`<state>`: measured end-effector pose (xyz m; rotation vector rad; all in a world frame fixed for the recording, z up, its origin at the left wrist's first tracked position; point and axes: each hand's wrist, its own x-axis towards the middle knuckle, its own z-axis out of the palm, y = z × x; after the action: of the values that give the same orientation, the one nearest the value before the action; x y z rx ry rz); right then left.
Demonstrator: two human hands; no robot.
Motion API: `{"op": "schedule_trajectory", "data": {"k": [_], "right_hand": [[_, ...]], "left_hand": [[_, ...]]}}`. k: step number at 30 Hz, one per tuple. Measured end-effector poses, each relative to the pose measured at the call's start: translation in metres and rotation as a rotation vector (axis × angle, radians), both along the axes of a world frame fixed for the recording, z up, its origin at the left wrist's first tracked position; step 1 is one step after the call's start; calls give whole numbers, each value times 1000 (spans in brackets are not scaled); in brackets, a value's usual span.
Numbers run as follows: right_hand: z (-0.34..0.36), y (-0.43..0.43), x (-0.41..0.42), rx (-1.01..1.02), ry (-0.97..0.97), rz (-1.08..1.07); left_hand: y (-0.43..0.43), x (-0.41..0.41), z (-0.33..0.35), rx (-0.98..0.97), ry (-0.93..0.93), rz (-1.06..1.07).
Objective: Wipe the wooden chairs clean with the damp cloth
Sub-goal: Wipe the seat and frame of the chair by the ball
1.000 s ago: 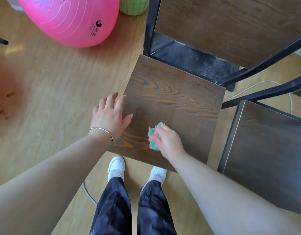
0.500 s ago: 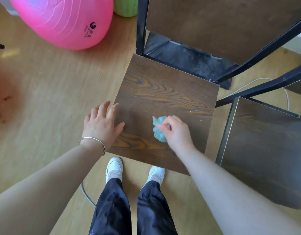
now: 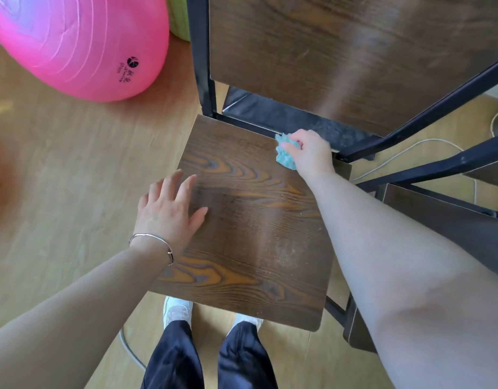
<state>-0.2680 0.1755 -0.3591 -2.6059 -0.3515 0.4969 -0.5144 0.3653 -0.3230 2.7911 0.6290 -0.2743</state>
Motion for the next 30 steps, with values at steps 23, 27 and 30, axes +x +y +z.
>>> {"op": "schedule_trajectory", "data": {"k": [23,27,30], "right_hand": [[3,-80,-257,219,247,245],[3,-91,-294,230,301,243],[7,-94,-305,233,343,245]], "left_hand": [[-28,-32,13,-34,43,-54],[-39,-47,10,-36,66,-75],[-44,-54,8,-36,80,-82]]}}
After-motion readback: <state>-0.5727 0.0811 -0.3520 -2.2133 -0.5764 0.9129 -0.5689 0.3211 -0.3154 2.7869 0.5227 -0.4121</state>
